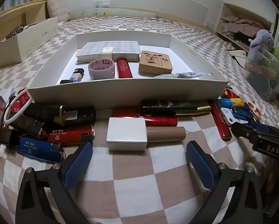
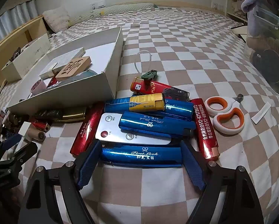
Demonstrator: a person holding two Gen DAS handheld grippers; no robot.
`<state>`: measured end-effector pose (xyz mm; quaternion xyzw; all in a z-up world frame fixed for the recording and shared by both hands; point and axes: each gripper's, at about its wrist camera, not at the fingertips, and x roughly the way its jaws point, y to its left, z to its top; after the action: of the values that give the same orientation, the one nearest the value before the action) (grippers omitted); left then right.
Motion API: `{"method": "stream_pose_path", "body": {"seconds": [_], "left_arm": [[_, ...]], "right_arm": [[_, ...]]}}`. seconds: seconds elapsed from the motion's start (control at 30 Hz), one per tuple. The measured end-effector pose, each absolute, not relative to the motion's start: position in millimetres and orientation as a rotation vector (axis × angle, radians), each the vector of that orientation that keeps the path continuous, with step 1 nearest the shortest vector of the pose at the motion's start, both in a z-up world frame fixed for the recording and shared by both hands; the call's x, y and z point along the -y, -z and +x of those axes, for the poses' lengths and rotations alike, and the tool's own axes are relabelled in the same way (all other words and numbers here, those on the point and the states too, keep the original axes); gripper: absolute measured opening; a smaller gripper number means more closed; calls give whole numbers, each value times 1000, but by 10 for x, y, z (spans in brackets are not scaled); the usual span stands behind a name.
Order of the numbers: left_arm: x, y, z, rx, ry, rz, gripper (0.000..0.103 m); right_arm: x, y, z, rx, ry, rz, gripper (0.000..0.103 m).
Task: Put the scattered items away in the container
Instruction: 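Grasp white cube with tan cylinder using left gripper while right approaches blue lighter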
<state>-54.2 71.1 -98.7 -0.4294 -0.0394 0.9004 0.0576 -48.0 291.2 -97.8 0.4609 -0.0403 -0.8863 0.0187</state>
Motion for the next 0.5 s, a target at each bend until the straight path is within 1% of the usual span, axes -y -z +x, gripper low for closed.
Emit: {"method": "stream_pose_path", "body": {"seconds": [0.33,0.5], "left_arm": [[-839,1046,-648,94,-2789,-1379,103],[-829,1042,-693,172,-2833,-1421,103]], "right_arm": [[-2892,990,-485,134,2737,1407,85],[-2901,1002,-481,139,2736,1400,85]]}}
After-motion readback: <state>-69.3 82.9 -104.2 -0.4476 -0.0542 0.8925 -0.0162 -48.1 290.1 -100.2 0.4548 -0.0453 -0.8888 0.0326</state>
